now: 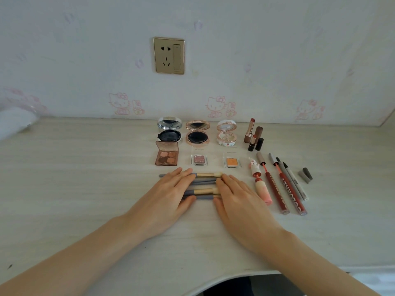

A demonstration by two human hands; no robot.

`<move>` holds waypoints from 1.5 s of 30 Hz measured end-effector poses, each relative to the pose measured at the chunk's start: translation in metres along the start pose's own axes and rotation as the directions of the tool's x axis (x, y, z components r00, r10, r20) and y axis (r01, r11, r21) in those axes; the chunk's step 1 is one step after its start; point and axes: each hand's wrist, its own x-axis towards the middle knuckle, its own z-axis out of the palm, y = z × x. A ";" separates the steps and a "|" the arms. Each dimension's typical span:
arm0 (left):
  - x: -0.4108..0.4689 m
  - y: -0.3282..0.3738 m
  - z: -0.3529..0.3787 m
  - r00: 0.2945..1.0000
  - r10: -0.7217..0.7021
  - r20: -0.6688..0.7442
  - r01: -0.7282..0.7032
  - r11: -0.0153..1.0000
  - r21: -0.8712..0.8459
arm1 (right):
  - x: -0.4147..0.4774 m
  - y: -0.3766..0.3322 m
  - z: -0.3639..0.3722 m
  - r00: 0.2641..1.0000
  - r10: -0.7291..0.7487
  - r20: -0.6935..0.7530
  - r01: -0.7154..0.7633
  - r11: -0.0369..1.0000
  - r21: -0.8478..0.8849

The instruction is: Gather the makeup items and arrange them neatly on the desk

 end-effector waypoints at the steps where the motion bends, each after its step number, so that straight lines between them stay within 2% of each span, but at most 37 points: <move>1: 0.001 0.000 0.000 1.000 0.004 0.002 -0.004 1.000 -0.001 | -0.001 0.000 0.000 1.000 0.000 0.006 0.000 1.000 0.003; 6: 0.004 0.000 -0.001 0.998 0.044 0.033 -0.044 0.999 -0.006 | -0.003 0.003 -0.001 1.000 0.013 0.005 -0.013 1.000 0.007; 15: 0.014 0.003 -0.001 0.993 0.091 0.077 -0.100 0.987 0.124 | 0.001 0.003 0.002 0.999 -0.045 -0.007 0.044 0.998 -0.034; 27: 0.011 0.013 -0.001 0.999 0.023 0.047 -0.028 0.994 0.106 | 0.002 0.000 -0.002 1.000 -0.005 0.029 0.004 1.000 0.019; 30: 0.010 0.013 -0.003 0.999 0.042 0.006 -0.042 0.989 0.143 | 0.001 -0.003 -0.009 0.999 0.019 0.045 -0.021 0.999 0.041; 34: 0.007 0.013 -0.003 0.999 0.038 0.024 -0.042 0.982 0.185 | -0.002 -0.003 -0.014 0.996 0.020 0.081 -0.025 0.998 0.060; 40: 0.006 0.019 -0.002 0.995 -0.027 0.091 0.018 0.995 0.098 | -0.005 -0.003 -0.022 0.978 0.010 0.210 -0.030 0.995 0.092; 45: 0.007 0.019 -0.005 0.998 0.020 0.053 -0.023 0.998 0.053 | -0.006 -0.003 -0.028 0.980 0.014 0.198 -0.029 0.997 0.075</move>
